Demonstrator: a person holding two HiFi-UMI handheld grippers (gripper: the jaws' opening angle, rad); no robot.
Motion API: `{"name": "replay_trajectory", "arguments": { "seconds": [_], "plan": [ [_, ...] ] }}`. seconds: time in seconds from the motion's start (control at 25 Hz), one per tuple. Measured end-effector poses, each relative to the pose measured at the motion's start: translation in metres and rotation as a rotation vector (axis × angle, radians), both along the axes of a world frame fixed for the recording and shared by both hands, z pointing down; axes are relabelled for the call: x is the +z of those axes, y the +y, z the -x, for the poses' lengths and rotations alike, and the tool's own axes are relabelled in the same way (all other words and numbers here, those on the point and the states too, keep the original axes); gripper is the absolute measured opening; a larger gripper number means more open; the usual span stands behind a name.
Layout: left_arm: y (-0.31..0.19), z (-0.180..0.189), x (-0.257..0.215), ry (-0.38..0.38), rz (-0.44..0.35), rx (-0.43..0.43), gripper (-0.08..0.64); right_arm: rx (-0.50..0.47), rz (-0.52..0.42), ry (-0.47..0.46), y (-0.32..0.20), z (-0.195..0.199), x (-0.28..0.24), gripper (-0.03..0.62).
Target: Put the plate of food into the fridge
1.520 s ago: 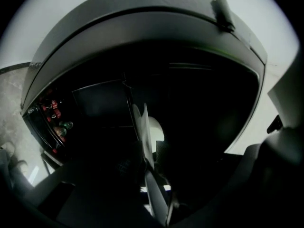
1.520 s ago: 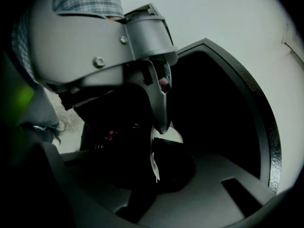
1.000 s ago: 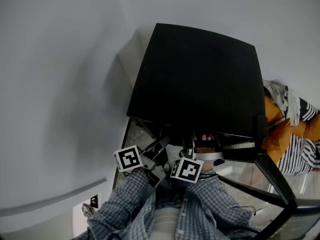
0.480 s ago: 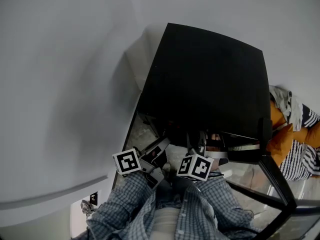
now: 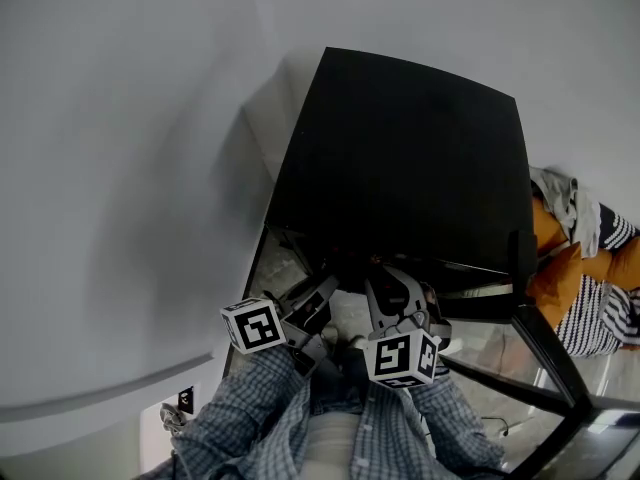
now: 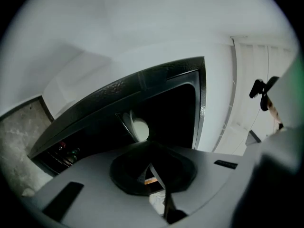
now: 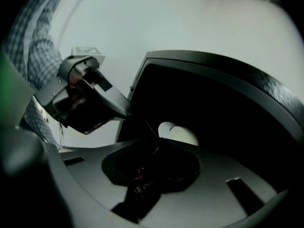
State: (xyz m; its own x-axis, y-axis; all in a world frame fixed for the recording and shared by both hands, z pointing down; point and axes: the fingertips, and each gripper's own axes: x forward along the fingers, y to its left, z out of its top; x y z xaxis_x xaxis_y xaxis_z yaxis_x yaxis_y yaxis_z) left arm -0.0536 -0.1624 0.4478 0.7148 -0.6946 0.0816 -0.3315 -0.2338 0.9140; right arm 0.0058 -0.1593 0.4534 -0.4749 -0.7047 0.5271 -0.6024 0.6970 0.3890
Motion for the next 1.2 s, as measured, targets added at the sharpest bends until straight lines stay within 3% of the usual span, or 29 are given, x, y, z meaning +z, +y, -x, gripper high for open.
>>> {"name": "replay_trajectory", "arguments": {
  "seconds": [0.16, 0.32, 0.44, 0.64, 1.2],
  "plan": [
    [0.001, -0.008, -0.004, -0.261, -0.094, 0.067, 0.006, 0.067, 0.151, -0.229, 0.016, -0.013, -0.004, 0.087],
    [0.008, -0.020, -0.013, -0.527, -0.257, 0.129, 0.006, 0.146, 0.196, -0.429, 0.025, -0.030, -0.018, 0.063],
    [0.016, -0.032, -0.020, -0.654, -0.376, 0.163, 0.006, 0.176, 0.205, -0.521, 0.030, -0.039, -0.022, 0.032],
    [0.027, -0.050, -0.020, -0.699, -0.432, 0.216, 0.006, 0.201, 0.250, -0.629, 0.037, -0.039, -0.021, 0.006],
    [0.033, -0.058, -0.013, -0.693, -0.448, 0.257, 0.006, 0.127, 0.255, -0.690, 0.048, -0.027, -0.027, 0.006]
  ]
}}
